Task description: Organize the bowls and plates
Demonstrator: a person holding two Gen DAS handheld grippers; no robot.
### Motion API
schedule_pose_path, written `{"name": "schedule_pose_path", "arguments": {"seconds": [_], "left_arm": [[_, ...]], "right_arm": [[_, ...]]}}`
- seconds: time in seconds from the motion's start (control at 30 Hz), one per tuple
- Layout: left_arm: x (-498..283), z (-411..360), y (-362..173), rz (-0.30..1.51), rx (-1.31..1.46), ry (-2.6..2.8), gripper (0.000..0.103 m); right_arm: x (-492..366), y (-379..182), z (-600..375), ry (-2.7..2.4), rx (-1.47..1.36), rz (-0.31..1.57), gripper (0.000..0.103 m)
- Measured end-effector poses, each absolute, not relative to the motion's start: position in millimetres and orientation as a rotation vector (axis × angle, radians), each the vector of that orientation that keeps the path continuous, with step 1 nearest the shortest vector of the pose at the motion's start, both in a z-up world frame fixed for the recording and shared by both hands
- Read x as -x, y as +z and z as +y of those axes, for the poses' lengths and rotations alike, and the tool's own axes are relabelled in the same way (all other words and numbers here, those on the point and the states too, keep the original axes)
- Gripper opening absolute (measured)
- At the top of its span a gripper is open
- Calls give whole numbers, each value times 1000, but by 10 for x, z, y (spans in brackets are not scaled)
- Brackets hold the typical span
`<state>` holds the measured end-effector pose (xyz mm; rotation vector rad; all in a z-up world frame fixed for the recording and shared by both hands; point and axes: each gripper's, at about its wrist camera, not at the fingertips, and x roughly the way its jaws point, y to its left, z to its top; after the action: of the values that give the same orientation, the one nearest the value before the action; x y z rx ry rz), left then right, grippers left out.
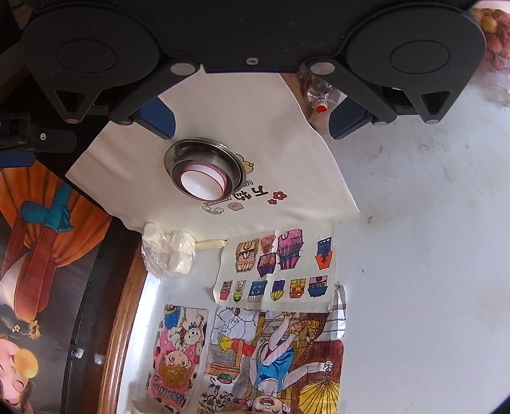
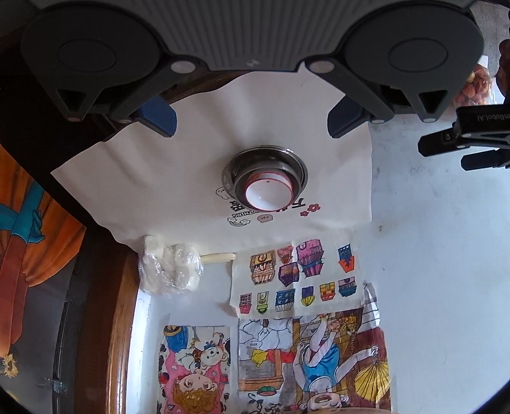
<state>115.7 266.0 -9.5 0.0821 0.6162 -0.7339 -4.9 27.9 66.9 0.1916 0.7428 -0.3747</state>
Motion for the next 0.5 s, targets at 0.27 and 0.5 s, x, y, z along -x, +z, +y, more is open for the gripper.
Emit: {"name": "schedule_pose_path", "arguments": {"seconds": [0.27,0.5], "left_arm": [[-1133,2699,-116,637,-60,-740,102],[-1096,2725,-113,640,-55,-728,102]], "right_arm": [[26,711,321,-361,-164,750,103],[-6,705,339,-339,-149,765,103]]}}
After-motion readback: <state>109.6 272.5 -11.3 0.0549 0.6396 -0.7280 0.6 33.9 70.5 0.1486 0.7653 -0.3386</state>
